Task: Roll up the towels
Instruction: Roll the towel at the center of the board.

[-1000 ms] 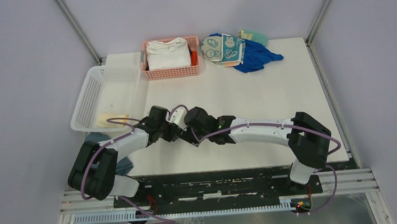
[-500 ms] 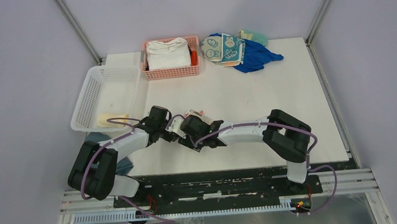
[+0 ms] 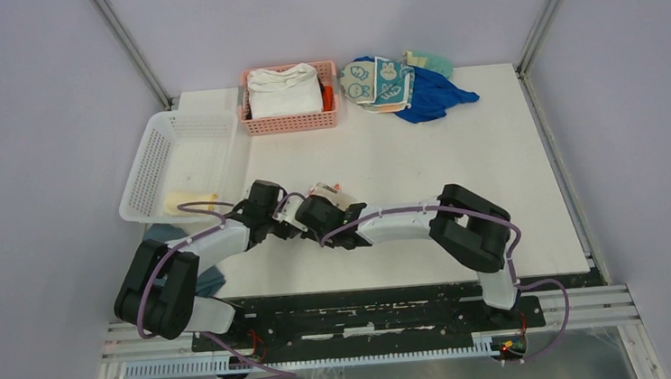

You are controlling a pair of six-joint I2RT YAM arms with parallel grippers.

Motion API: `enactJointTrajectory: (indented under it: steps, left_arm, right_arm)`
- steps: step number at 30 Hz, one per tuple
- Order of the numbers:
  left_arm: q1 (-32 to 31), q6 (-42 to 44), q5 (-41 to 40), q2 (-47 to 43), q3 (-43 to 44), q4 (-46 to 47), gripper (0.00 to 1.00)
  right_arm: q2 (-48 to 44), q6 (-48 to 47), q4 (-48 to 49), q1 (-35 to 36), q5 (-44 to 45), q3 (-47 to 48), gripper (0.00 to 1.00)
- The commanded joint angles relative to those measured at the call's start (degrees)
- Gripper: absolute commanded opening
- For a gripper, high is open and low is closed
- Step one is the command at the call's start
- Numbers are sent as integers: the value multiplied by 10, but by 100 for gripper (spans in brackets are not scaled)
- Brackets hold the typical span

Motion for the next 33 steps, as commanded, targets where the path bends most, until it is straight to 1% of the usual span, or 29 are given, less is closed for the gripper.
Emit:
enactJointTrajectory:
  steps: [1, 3, 6, 8, 12, 13, 16, 20, 24, 29, 33]
  left_arm:
    - [10, -12, 29, -28, -20, 2, 31]
    - [22, 1, 24, -49, -29, 3, 38]
    - [36, 25, 9, -89, -37, -9, 55]
    - [43, 47, 1, -129, -42, -18, 64]
    - [50, 80, -21, -206, -48, -51, 72]
    - [50, 87, -25, -228, -55, -51, 73]
    - [50, 90, -18, -276, -83, -37, 75]
    - [50, 75, 22, -294, -123, 12, 75]
    - [49, 68, 65, -261, -136, 55, 73]
    - [49, 60, 88, -198, -140, 122, 72]
    - [45, 60, 101, -131, -121, 163, 70]
  right_arm:
    - [52, 15, -69, -11, -39, -27, 12]
    - [34, 23, -82, -28, -106, -25, 1]
    - [9, 41, -103, -69, -239, -10, 1]
    - [3, 55, -111, -94, -332, 0, 1]
    - [15, 91, -104, -141, -501, 15, 1]
    - [21, 106, -88, -153, -557, 15, 1]
    - [36, 159, -31, -187, -656, 5, 1]
    - [68, 244, 31, -221, -716, -1, 1]
    - [111, 316, 72, -249, -727, -7, 1]
    - [149, 352, 84, -282, -714, -31, 2]
    - [174, 352, 62, -295, -701, -30, 3]
